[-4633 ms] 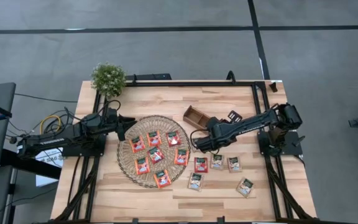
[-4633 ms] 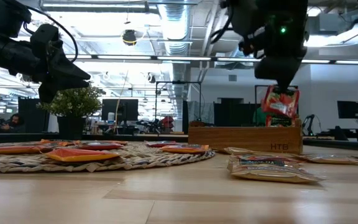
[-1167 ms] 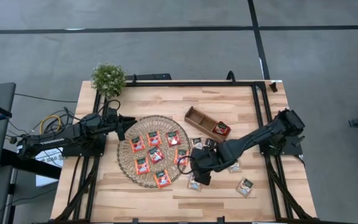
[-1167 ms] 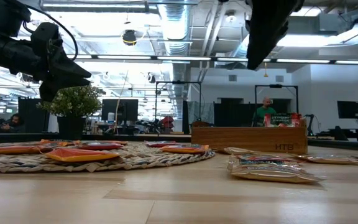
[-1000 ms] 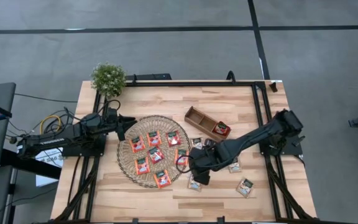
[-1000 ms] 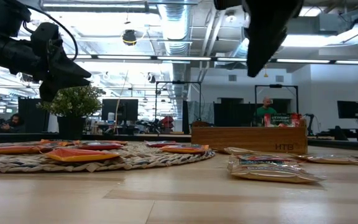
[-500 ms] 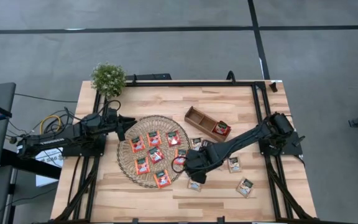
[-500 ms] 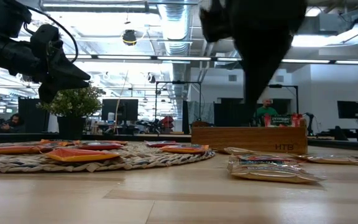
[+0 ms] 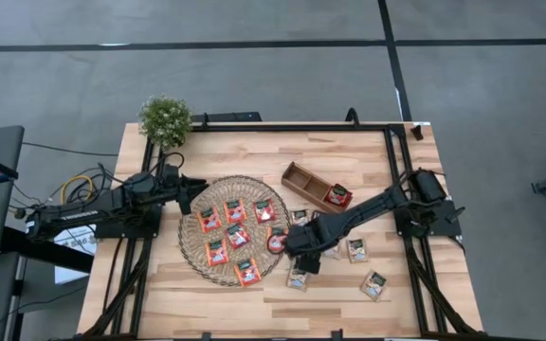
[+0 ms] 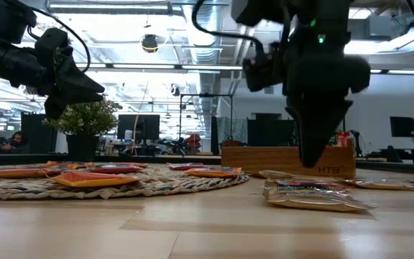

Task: Pick & Place Tea
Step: Put the red tea bag into the right section of the wooden organizer

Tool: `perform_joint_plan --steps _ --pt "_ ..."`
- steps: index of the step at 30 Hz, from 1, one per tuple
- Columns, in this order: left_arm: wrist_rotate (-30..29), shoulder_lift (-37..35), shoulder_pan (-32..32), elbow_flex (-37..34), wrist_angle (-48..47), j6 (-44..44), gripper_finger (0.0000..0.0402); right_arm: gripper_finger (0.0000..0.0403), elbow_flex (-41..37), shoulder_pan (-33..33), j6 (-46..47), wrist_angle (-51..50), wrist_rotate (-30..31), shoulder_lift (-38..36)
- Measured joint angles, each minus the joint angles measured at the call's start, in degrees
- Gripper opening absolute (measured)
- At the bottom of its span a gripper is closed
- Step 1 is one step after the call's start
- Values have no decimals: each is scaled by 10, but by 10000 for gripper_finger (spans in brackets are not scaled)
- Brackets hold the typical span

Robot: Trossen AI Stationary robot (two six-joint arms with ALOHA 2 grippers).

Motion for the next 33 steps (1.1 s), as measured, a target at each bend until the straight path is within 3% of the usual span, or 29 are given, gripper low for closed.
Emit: perform_joint_plan --steps 21,26,33 --pt "0 0 0 0 0 0 105 220 -23 -29 -24 19 -45 14" --pt "0 0 0 0 0 1 105 192 -24 -31 -24 20 -45 15" --pt "0 0 0 0 0 1 105 120 -24 -32 -24 14 -45 15"
